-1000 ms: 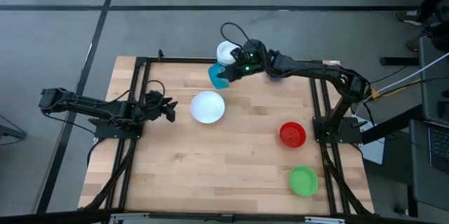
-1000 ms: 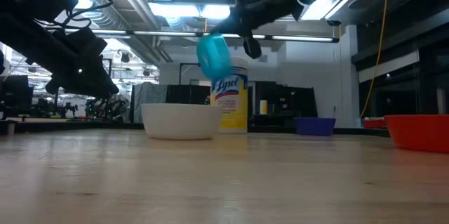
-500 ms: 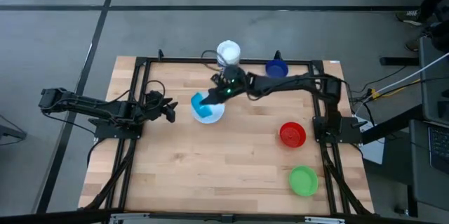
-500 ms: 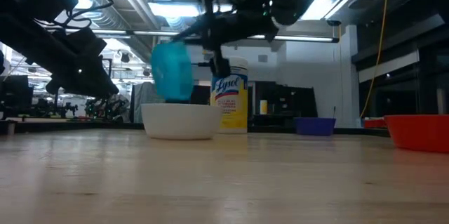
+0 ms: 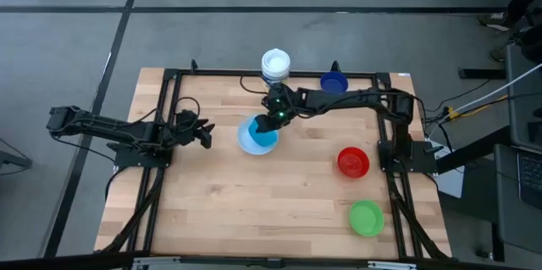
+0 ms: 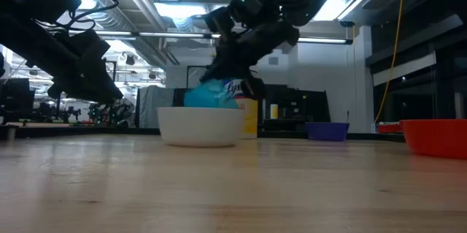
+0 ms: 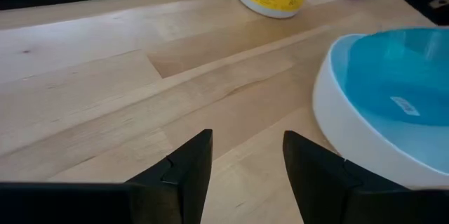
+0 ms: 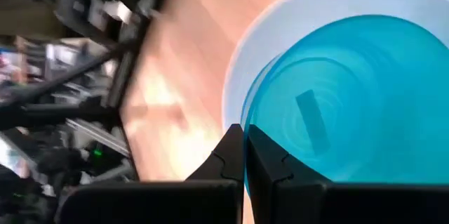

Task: Nest bowls inside each other
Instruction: Stack the light blue bowl on the white bowl

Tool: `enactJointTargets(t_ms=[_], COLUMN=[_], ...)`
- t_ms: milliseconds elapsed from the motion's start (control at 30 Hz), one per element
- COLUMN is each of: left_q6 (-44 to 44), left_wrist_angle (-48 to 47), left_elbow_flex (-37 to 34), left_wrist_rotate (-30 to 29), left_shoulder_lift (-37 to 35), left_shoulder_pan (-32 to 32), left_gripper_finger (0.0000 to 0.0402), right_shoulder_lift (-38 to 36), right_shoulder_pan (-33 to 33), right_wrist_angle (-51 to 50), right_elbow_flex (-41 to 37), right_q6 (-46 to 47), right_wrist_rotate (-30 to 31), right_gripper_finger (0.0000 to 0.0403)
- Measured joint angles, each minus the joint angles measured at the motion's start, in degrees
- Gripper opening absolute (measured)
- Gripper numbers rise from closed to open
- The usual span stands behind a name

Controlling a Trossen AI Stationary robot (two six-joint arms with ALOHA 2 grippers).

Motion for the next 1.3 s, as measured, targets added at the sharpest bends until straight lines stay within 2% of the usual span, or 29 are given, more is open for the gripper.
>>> enactJointTargets(t_ms=[600, 967, 1067, 1300], left_q6=[-0.19, -0.64, -0.65, -0.67], left_wrist_angle=[-1.56, -1.5, -1.51, -1.51], left_elbow_flex=[0.04, 0.04, 0.04, 0.04], left_wrist_rotate=[1.58, 1.81, 1.81, 1.81], left_shoulder_lift=[0.0, 0.0, 0.0, 0.01], left_shoulder_pan=[0.02, 0.01, 0.01, 0.0], left_gripper_finger=[0.0171, 0.0171, 0.0171, 0.0171], right_shoulder_lift=[-5.49, -5.77, -5.77, -5.79], right_shoulder_pan=[-3.62, -4.93, -4.99, -5.12], right_wrist_angle=[-21.92, -22.78, -22.73, -22.78], right_elbow_flex=[0.05, 0.04, 0.04, 0.04], right_q6=[-11.27, -14.04, -14.91, -15.22], right_wrist_rotate=[6.43, 6.4, 6.56, 5.86], right_gripper_finger=[0.0, 0.0002, 0.0026, 0.014])
